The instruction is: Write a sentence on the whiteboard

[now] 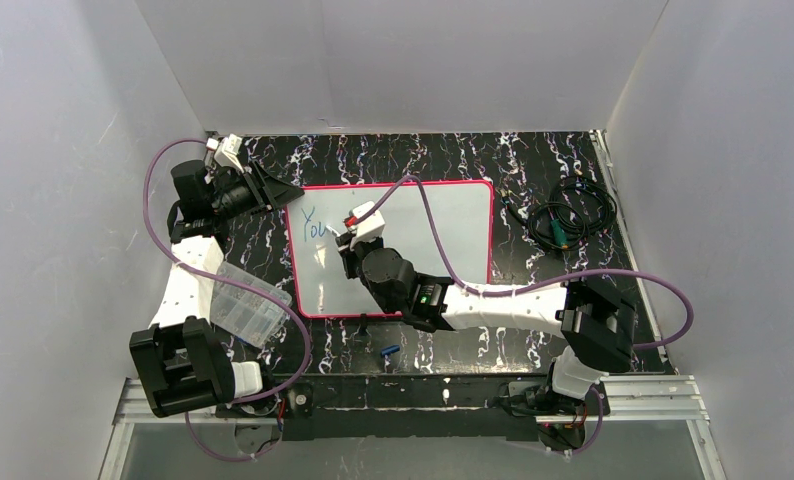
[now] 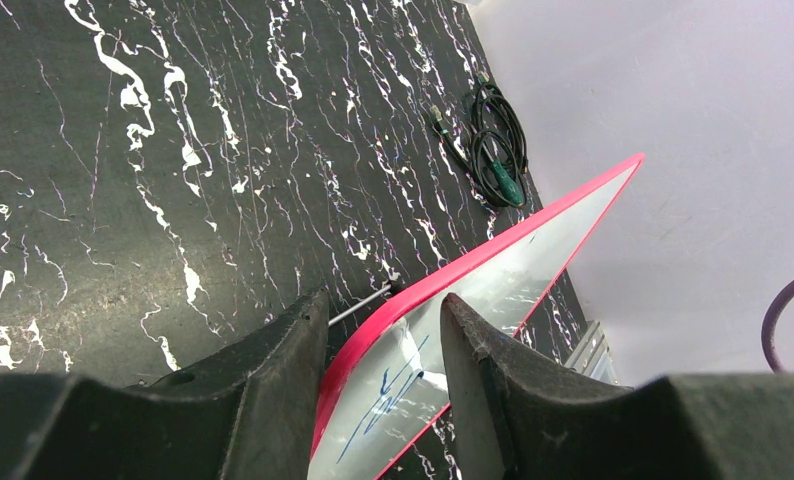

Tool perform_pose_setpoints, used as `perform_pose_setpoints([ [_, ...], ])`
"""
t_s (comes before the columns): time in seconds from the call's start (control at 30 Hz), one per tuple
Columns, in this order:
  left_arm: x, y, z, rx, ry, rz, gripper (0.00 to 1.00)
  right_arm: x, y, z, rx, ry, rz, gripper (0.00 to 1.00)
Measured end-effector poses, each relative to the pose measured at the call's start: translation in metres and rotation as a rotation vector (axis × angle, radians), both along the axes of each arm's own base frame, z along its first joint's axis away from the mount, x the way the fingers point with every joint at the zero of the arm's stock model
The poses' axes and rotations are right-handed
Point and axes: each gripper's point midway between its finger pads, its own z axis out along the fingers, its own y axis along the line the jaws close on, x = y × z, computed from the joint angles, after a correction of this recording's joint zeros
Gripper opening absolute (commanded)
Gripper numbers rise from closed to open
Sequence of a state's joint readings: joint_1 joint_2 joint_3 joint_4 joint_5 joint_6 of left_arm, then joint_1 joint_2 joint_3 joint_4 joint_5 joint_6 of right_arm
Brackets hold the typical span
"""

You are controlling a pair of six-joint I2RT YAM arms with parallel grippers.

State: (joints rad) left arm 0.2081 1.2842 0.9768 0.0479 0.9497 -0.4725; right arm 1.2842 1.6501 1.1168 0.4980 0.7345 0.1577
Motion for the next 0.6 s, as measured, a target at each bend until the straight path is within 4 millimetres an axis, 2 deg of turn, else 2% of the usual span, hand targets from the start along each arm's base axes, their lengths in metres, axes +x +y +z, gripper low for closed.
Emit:
perform_pose_setpoints([
  [0.3, 0.000, 0.000, 0.000, 0.000, 0.000, 0.000, 0.43, -0.001, 0.001, -0.001, 0.000, 0.005, 0.005, 0.01],
  [0.6, 0.000, 0.000, 0.000, 0.000, 0.000, 0.000, 0.43, -0.006, 0.002, -0.011, 0.003, 0.043, 0.027, 0.01],
])
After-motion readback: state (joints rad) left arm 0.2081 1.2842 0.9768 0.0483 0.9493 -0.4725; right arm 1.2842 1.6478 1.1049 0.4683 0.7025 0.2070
